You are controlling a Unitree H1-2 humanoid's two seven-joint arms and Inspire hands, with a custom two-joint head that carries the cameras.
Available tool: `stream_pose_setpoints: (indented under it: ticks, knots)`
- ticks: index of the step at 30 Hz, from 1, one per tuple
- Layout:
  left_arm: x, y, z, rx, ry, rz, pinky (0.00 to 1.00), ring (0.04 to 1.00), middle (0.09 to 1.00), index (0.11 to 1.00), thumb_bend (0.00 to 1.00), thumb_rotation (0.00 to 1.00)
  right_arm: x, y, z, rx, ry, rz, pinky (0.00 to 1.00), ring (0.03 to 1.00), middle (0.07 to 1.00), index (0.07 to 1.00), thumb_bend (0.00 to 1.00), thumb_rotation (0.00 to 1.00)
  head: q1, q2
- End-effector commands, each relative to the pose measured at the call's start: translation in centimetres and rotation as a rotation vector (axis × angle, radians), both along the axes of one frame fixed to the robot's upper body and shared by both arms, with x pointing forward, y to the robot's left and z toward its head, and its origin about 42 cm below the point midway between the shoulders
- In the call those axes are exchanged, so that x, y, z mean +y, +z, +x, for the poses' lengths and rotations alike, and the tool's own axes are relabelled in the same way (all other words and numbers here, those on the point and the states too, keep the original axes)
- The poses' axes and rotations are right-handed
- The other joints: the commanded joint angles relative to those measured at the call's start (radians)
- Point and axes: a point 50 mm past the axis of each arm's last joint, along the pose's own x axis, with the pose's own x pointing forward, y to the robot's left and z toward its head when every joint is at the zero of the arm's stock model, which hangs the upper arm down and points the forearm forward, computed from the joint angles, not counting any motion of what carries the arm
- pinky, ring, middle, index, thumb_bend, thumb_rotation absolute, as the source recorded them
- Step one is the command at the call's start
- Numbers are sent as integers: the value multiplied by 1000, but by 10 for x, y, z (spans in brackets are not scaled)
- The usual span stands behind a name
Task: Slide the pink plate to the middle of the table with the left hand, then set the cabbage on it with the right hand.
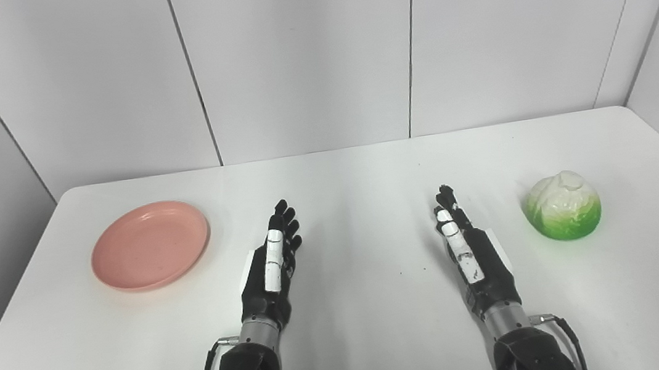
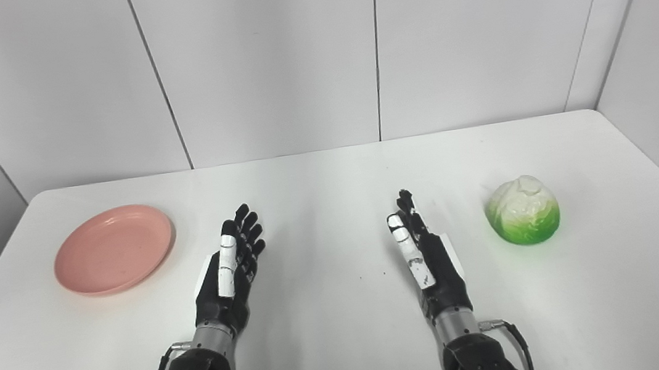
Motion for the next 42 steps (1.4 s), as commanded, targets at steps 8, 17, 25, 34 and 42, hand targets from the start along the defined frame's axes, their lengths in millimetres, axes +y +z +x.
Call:
stream_pose_setpoints:
  ticks: [8,17,25,34,42]
  knots:
    - [8,-2,-3,-17,10,8,1000,1000,1000,1000,826,1000,5,19,8,-93,5,12,1000,1000,1000,1000,636,912,18,-3]
    - [16,5,1,-27,47,-9,1000,1000,1000,1000,832,1000,2,17,8,-85,9,22,1000,1000,1000,1000,640,900,41,-13]
    - [43,38,12,-115,119,-13,1000,1000,1000,1000,842,1000,-15,8,5,-75,6,19,1000,1000,1000,1000,647,914,271,-92]
    - [113,62,57,-168,311,29,960,893,862,861,847,1000,-41,-11,11,-87,10,5,1000,1000,1000,1000,626,925,458,-195]
    - [177,69,77,-195,463,43,795,776,761,749,821,1000,-52,-15,13,-80,15,14,1000,1000,1000,1000,581,970,493,-221]
